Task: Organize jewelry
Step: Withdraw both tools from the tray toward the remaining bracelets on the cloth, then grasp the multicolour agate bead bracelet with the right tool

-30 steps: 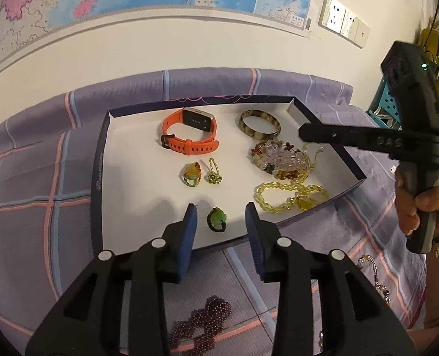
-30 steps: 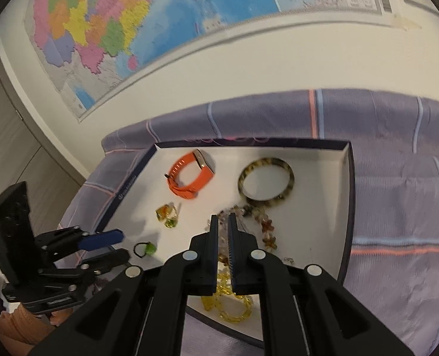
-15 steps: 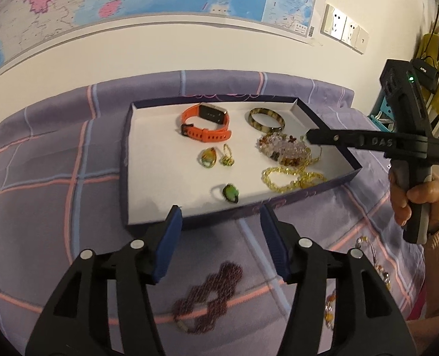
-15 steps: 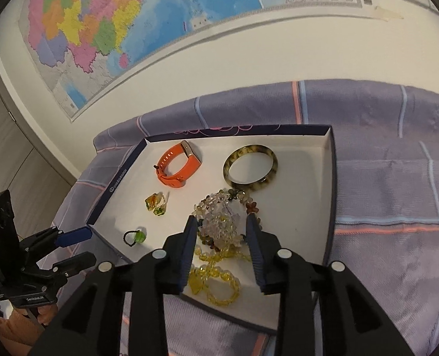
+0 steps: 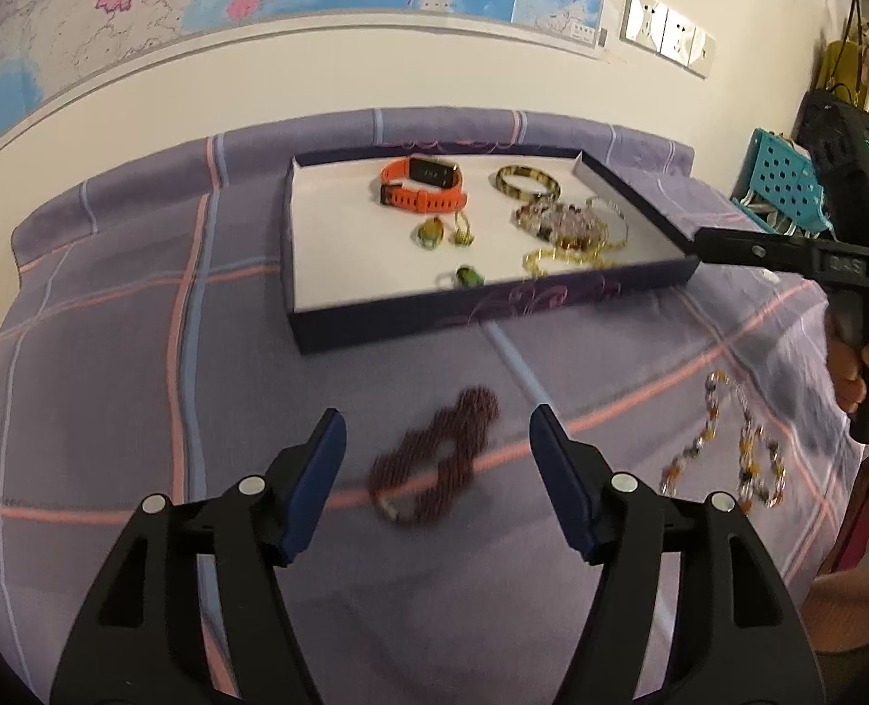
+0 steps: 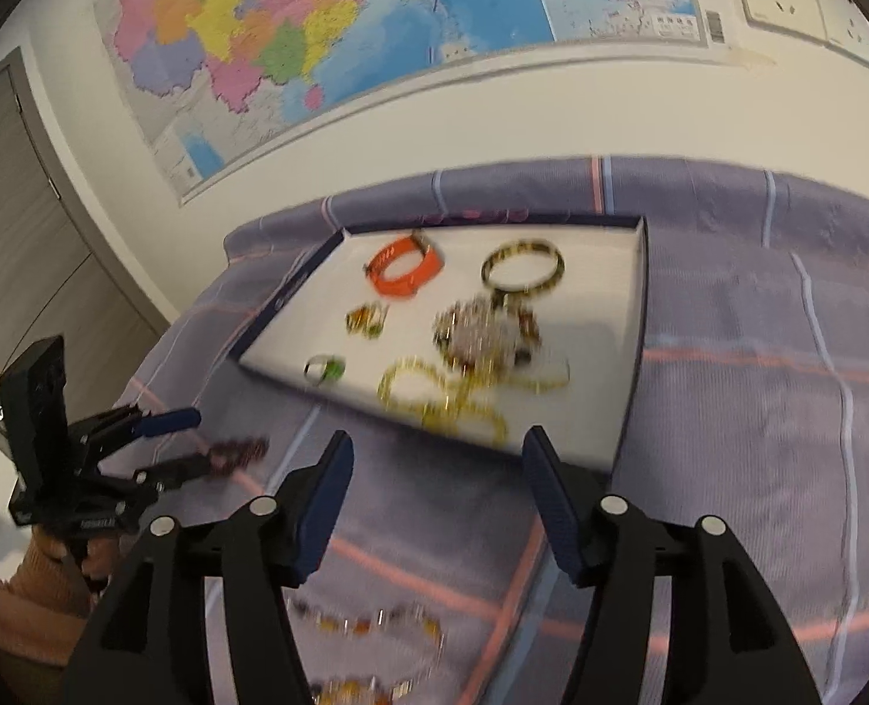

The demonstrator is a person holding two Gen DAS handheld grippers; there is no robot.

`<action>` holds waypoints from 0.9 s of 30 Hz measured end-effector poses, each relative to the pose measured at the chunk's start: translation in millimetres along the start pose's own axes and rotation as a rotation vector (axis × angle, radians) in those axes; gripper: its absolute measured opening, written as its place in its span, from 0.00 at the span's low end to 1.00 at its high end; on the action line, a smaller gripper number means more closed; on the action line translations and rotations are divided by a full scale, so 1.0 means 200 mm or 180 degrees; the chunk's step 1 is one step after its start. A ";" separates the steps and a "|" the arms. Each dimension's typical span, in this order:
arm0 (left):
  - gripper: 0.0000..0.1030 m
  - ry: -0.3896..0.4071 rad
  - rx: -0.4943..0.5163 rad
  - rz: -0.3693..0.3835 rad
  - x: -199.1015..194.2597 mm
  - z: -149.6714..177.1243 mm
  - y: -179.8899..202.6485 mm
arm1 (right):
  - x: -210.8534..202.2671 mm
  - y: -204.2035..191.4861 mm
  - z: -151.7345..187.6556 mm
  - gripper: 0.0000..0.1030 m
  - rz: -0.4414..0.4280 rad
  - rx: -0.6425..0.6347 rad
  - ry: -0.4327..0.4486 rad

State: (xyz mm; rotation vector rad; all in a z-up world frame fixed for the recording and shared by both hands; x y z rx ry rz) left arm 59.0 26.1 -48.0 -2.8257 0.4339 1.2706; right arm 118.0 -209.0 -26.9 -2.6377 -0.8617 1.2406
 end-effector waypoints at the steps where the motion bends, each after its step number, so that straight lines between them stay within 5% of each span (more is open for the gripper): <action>1: 0.64 -0.0018 -0.0010 0.0011 0.00 0.01 0.00 | -0.02 0.00 0.05 0.58 -0.0002 0.0008 -0.0027; 15: 0.64 -0.0095 -0.0127 0.0018 -0.01 0.10 -0.01 | -0.09 -0.11 0.43 0.65 0.0127 -0.0080 -0.0369; 24: 0.65 -0.0094 -0.0176 0.0040 -0.02 0.11 0.01 | -0.04 -0.42 0.57 0.85 0.0131 -0.0685 -0.0522; 27: 0.66 -0.0093 -0.0197 0.0041 -0.01 0.11 0.01 | 0.00 -0.50 0.60 0.88 0.0334 -0.0912 -0.0517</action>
Point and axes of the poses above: each gripper's, at about its wrist camera, not at the fingertips, and x roughly the way its jaws point, y to its right, z to its underside, the point moved 5 cm from there along x, roughly the way its jaws point, and after that the axes turned 2 degrees about -x, right-handed, at the moved point
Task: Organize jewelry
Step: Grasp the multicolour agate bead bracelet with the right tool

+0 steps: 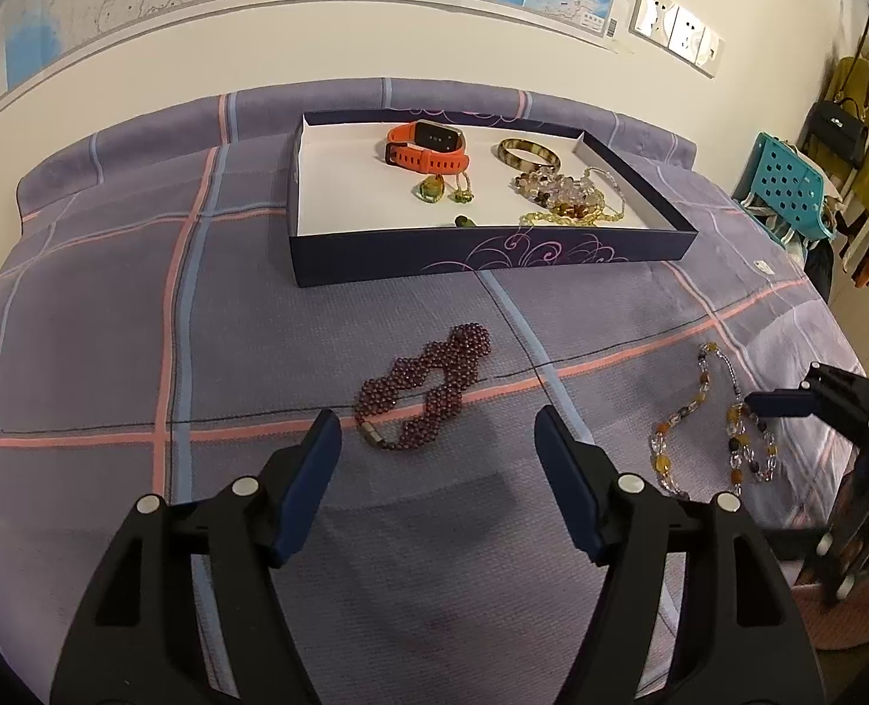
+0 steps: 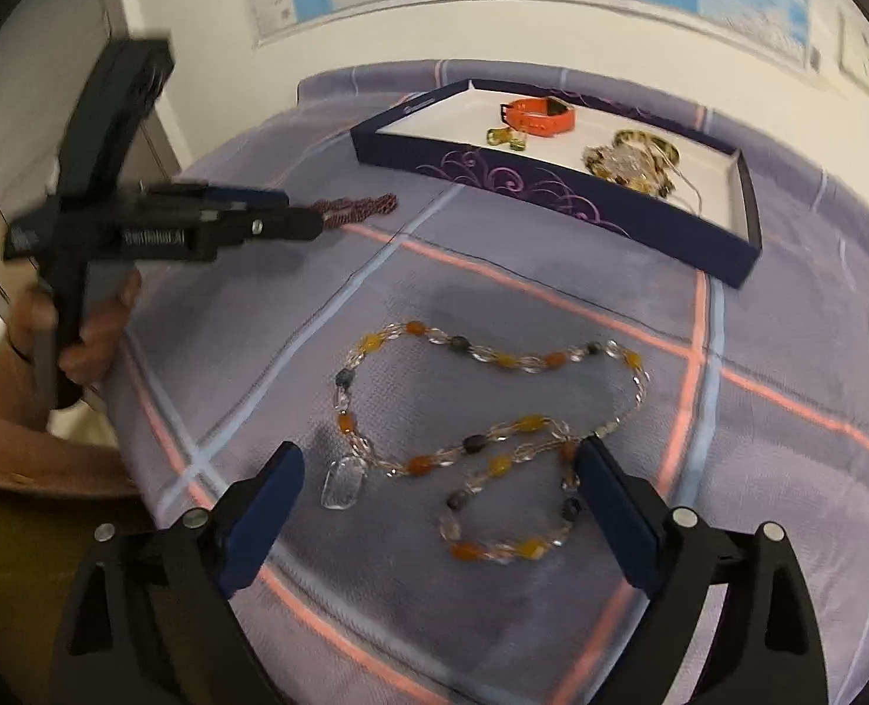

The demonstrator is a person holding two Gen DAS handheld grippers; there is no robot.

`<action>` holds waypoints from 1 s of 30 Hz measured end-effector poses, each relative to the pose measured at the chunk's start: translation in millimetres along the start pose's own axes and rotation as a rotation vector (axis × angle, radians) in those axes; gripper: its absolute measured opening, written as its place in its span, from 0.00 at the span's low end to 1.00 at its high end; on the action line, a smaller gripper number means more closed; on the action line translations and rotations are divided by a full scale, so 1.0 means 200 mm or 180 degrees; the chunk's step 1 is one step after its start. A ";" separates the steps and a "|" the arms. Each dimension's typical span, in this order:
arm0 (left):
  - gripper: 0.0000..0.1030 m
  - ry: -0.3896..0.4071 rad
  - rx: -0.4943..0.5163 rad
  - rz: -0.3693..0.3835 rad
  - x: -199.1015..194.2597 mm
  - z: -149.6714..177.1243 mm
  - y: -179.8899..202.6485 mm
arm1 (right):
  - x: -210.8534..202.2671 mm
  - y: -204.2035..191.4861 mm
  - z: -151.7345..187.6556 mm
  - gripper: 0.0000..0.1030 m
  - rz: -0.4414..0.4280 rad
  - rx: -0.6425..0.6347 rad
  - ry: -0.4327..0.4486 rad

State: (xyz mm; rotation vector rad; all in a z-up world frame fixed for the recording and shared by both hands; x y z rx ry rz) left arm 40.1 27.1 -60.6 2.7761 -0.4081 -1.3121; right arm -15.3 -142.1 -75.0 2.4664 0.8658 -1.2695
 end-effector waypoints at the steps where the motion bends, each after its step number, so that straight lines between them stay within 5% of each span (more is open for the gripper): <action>1: 0.66 0.0000 -0.0009 0.0004 0.00 0.00 0.00 | 0.01 -0.02 0.00 0.88 0.0065 -0.0023 0.0001; 6: 0.66 0.0001 -0.0029 0.0038 0.00 0.00 0.01 | 0.02 -0.01 -0.01 0.78 0.0161 -0.0019 0.0089; 14: 0.66 -0.0022 -0.0024 0.0074 0.02 0.00 0.01 | -0.03 0.17 -0.01 0.15 0.0164 0.0305 0.0155; 23: 0.66 -0.0063 0.0035 0.0061 0.04 0.00 0.02 | -0.04 0.27 -0.05 0.07 -0.0117 0.0681 0.0278; 30: 0.55 -0.0130 0.0075 -0.0015 0.07 -0.02 0.01 | -0.10 0.30 -0.13 0.07 -0.0146 0.0714 0.0456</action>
Point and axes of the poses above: each gripper's, at about its wrist camera, not at the fingertips, and x roughly the way its jaws point, y to its right, z to its underside, the point moved 5 cm from there along x, roughly the way its jaws point, and after that the axes turned 2 degrees about -x, right-handed, at the moved point
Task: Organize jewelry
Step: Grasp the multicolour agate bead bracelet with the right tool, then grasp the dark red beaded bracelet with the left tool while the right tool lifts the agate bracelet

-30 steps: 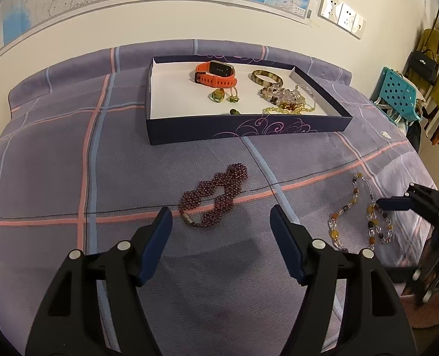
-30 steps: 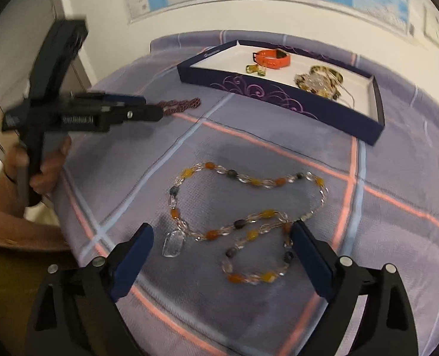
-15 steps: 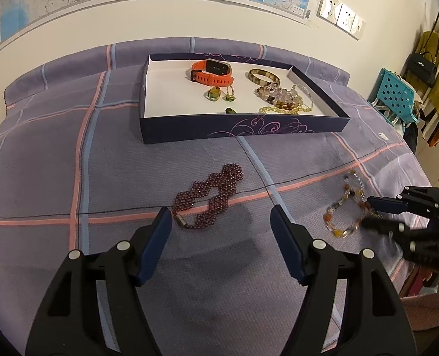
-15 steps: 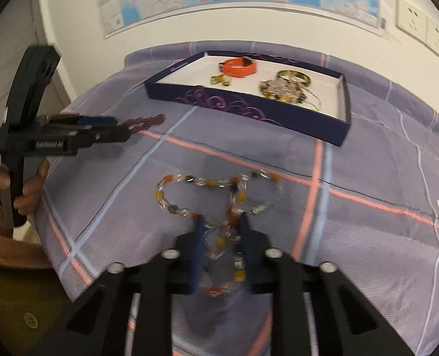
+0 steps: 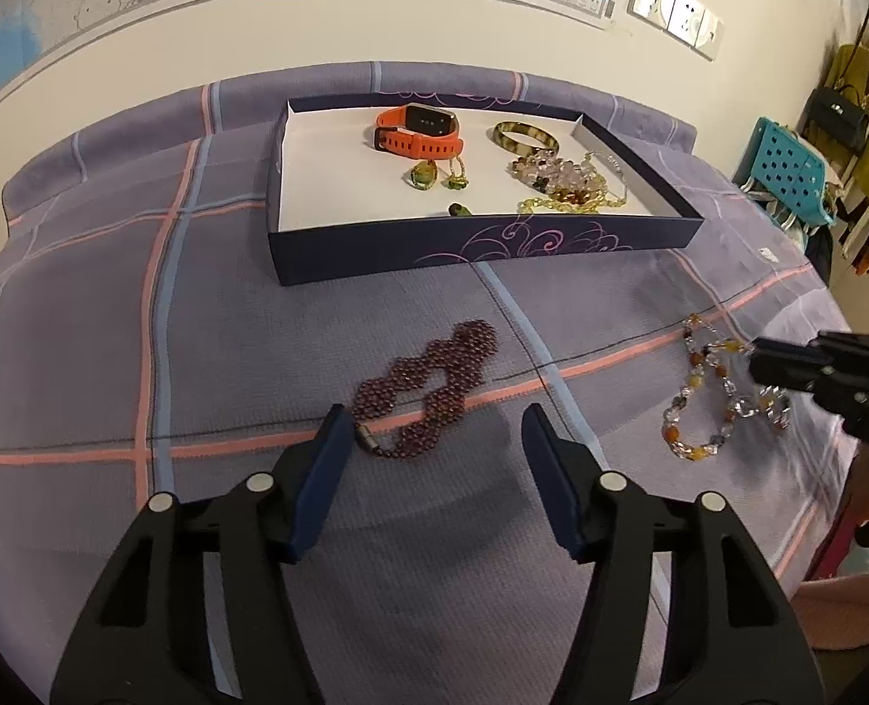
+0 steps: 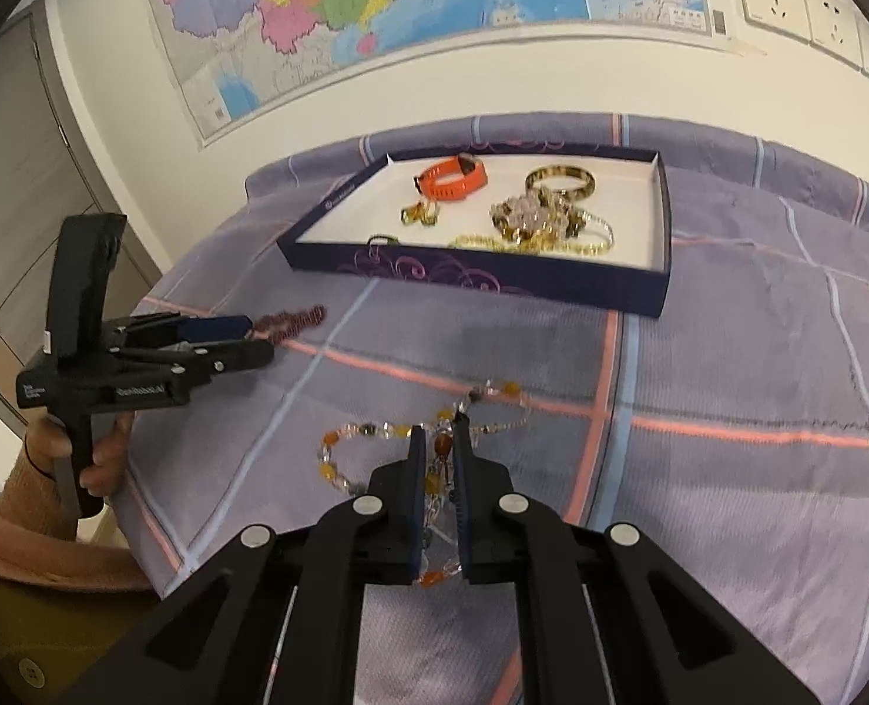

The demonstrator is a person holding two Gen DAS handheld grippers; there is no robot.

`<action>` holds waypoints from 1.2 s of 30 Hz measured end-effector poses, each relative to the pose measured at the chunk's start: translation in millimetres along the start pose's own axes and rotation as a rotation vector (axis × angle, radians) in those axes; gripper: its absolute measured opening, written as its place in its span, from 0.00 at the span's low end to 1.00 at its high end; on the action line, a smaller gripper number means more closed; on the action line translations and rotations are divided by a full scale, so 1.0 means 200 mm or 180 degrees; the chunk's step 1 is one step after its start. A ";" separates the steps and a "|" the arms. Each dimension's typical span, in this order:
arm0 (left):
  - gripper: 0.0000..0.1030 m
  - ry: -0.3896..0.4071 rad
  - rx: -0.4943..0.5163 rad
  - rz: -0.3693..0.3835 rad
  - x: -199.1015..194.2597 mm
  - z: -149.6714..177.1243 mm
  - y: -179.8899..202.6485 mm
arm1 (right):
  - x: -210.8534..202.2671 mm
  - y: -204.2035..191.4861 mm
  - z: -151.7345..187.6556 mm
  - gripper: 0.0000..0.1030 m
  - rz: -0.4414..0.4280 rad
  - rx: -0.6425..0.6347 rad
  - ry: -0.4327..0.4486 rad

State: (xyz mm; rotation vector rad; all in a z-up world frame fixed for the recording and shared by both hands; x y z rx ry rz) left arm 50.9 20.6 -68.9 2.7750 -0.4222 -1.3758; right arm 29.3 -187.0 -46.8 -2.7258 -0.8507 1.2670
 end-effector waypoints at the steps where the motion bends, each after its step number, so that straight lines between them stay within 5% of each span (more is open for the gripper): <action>1: 0.55 0.0001 0.0000 -0.0014 0.00 -0.01 0.00 | 0.00 0.00 -0.01 0.07 -0.0002 0.0002 0.0010; 10: 0.51 0.0013 0.0067 -0.0120 0.01 -0.01 -0.02 | -0.01 0.00 -0.03 0.07 -0.0031 0.0014 0.0053; 22: 0.10 0.0005 0.0248 -0.0183 0.03 -0.02 0.06 | -0.02 -0.01 -0.07 0.07 -0.0071 0.0008 0.0110; 36: 0.08 0.0075 0.0249 -0.0144 -0.01 -0.03 0.09 | -0.08 -0.02 -0.16 0.07 -0.0110 -0.0008 0.0297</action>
Point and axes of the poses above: each gripper's, at about its wrist camera, not at the fingertips, and x roughly the way its jaws point, y to its right, z to its underside, the point moved 5 cm from there along x, roughly the way its jaws point, and after that the axes turned 2 degrees about -x, right-handed, at the moved point
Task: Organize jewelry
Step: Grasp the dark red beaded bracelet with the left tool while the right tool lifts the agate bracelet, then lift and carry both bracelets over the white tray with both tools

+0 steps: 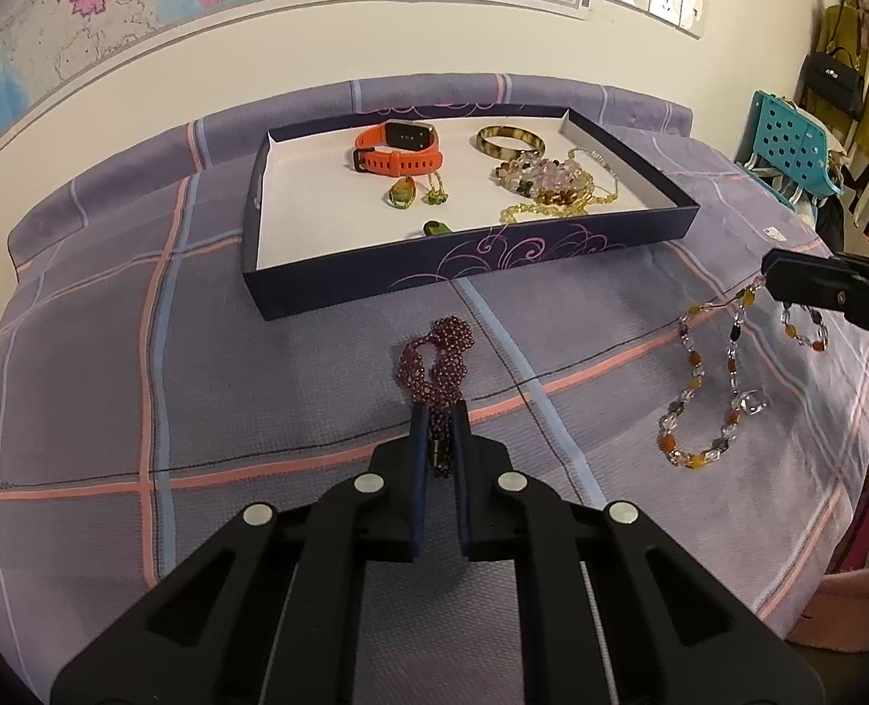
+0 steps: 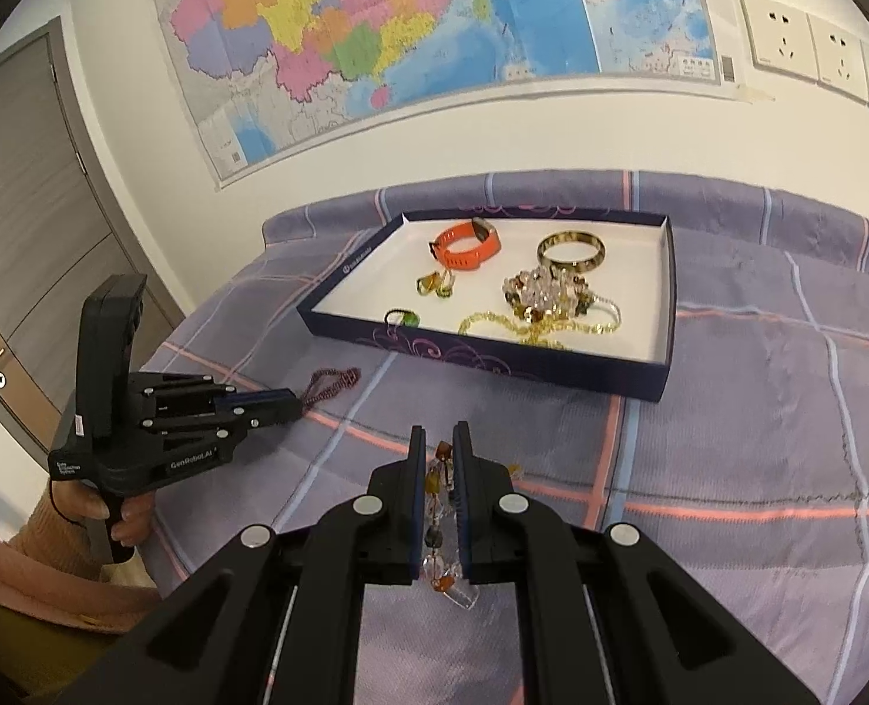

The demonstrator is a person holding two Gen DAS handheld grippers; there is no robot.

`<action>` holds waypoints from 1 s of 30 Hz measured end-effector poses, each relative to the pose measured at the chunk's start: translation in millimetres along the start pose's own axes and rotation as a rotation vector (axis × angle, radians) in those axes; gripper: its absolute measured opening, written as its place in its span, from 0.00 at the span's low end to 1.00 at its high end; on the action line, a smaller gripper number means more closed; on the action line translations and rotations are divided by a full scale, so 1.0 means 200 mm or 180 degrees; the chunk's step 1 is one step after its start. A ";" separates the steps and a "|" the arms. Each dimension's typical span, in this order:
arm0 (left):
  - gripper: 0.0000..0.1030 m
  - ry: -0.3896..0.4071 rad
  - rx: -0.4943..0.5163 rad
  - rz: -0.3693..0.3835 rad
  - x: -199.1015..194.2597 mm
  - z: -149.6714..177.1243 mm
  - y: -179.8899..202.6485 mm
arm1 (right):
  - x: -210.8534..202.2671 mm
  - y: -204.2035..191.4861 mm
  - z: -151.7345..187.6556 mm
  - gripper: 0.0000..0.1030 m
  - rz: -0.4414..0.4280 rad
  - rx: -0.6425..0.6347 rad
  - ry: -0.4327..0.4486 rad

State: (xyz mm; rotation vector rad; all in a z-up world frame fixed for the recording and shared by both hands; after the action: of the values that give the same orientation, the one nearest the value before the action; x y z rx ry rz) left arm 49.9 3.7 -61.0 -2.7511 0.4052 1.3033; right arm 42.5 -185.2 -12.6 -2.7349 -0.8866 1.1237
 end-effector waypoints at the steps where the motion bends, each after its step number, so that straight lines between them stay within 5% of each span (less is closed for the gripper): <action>1: 0.08 0.0009 -0.0001 0.0003 -0.01 0.00 0.00 | 0.00 0.00 -0.01 0.07 -0.0007 0.0001 0.0012; 26: 0.01 0.0288 -0.0098 0.0270 -0.16 -0.10 -0.04 | -0.13 -0.09 -0.21 0.04 -0.0061 -0.0226 0.0348; 27: 0.04 0.0254 -0.0095 0.0296 -0.15 -0.09 -0.04 | -0.13 -0.09 -0.21 0.04 -0.0067 -0.0215 0.0347; 29: 0.29 0.0212 -0.0049 0.0275 -0.14 -0.06 -0.04 | -0.14 -0.09 -0.21 0.04 -0.0087 -0.0203 0.0351; 30: 0.54 0.0171 -0.0012 0.0275 -0.12 -0.04 -0.03 | -0.14 -0.09 -0.21 0.04 -0.0076 -0.0208 0.0353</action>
State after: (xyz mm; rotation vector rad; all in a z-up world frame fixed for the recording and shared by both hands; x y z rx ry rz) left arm 43.7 13.2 -37.7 -2.8060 0.5319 1.2514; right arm 45.9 -177.8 40.4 -2.7988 -0.9545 0.9448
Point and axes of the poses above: each gripper's, at about its wrist camera, not at the fingertips, and x roughly the way its jaws point, y to its right, z to its underside, the point moved 5 cm from there along x, roughly the way its jaws point, and after that the axes turned 2 degrees about -x, right-handed, at the moved point
